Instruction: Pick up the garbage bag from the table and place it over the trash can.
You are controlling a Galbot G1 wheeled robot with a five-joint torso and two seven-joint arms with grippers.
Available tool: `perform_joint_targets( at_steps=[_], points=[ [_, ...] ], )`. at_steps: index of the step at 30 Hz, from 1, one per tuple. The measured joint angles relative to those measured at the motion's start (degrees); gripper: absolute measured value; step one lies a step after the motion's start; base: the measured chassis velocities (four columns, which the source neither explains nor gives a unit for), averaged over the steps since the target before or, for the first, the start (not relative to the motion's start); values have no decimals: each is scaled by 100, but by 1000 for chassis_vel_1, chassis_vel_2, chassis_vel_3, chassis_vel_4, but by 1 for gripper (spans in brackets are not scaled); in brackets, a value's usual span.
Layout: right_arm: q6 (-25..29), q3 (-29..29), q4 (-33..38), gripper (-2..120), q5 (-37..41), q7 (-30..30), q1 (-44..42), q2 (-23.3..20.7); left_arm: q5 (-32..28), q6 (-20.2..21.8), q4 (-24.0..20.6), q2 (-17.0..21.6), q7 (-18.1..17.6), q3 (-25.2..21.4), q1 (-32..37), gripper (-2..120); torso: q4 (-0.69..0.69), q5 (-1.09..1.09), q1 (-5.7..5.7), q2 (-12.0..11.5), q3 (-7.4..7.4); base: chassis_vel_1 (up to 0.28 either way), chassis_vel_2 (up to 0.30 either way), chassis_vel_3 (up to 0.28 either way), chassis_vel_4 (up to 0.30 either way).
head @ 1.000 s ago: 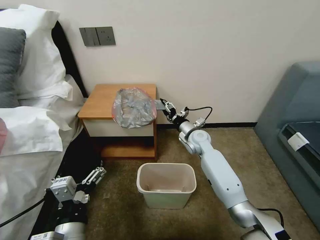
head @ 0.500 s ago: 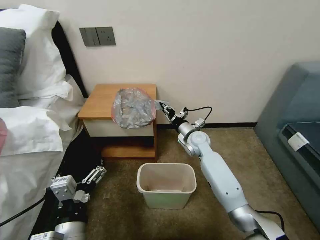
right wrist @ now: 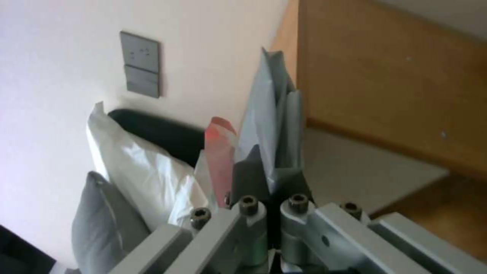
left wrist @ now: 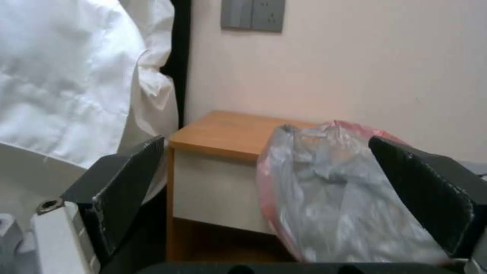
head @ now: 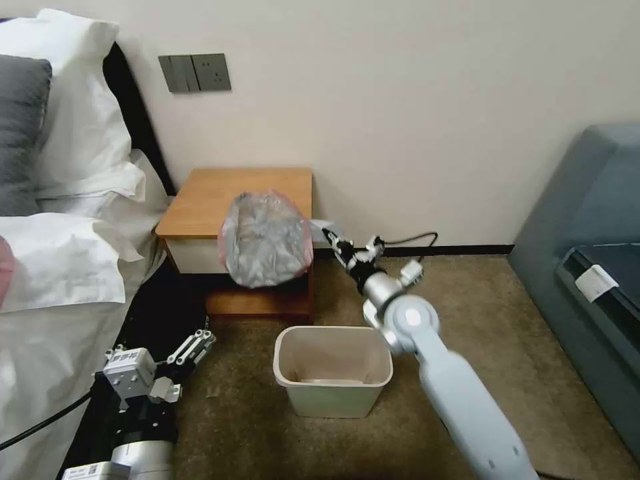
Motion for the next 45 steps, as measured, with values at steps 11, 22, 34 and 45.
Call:
perform_joint_targets(
  at_steps=[11, 22, 34, 45],
  points=[
    [400, -502, 1368, 0, -1217, 1363, -1603, -367, -116, -42, 0, 77, 127, 21, -217, 100, 0, 1, -1, 0, 0, 0, 0, 0, 0],
    [511, -476, 1691, 0, -1860, 1560, -2512, -800, -137, -128, 0, 56, 155, 59, -369, 100, 0, 2, 0, 0, 0, 0, 0, 0, 0],
    [172, -420, 1911, 29, -1846, 2297, -2458, -1042, -151, -358, 0, -38, 245, 80, -459, 100, 0, 2, -1, 0, 0, 0, 0, 0, 0],
    [46, -43, 2830, 73, -1318, 3886, -2561, -1187, -205, -332, 0, 35, 296, 49, -565, 100, 0, 1, 0, 0, 1, 0, 0, 0, 0]
  ],
)
